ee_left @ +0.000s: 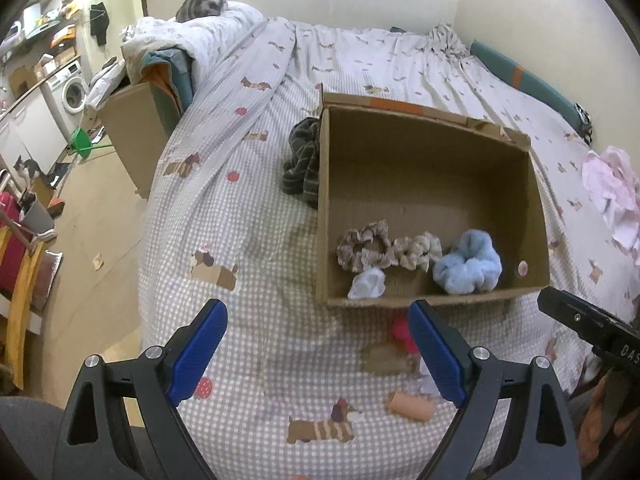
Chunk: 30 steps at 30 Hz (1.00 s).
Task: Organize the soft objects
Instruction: 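Move both grippers back toward the pink heart and remaining items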
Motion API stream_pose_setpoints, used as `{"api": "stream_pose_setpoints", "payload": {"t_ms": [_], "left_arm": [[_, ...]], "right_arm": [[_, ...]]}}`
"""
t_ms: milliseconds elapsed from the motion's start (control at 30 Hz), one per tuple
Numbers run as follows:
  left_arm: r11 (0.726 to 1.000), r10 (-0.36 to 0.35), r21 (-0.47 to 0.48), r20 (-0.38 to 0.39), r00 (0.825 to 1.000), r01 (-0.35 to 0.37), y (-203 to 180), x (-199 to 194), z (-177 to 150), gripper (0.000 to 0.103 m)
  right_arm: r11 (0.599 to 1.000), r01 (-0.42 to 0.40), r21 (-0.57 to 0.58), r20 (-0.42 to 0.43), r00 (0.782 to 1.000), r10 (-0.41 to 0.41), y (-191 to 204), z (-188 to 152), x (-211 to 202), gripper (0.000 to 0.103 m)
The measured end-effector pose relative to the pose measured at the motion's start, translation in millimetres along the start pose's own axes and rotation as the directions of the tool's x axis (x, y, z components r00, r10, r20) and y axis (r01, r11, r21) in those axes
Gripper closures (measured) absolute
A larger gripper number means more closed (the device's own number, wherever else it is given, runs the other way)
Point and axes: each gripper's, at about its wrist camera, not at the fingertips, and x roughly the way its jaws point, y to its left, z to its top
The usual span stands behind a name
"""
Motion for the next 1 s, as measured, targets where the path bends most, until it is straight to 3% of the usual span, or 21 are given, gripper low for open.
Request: {"api": "stream_pose_setpoints", "payload": {"t_ms": [200,467,633,800,1000], "left_arm": [[0.998,0.054,-0.024,-0.043,0.998,-0.055,9,8,-12,0.012],[0.997,0.032,-0.070,-0.080,0.996,-0.038,23,15,-18,0.013],[0.996,0.017,-0.088,-0.114,0.993,-0.027,25,24,-18,0.013],[0.993,0.005,-0.119,-0.141,0.990,-0.022,29,31,-19,0.013],[0.992,0.015,-0.124,-0.153,0.988,-0.035,31,34,-21,0.012]], "right_arm": [[0.999,-0.004,0.049,-0.067,0.998,0.007,-8,-14,10,0.015],[0.993,-0.005,0.119,-0.148,0.989,0.023,-22,-20,29,0.015],[0.995,0.014,0.102,-0.287,0.958,0.016,-12,-30,68,0.015],[0.999,0.022,0.029,-0.356,0.934,-0.010,16,-35,99,0.020],[0.987,0.094,-0.130,-0.424,0.895,-0.141,45,-45,142,0.021]]}}
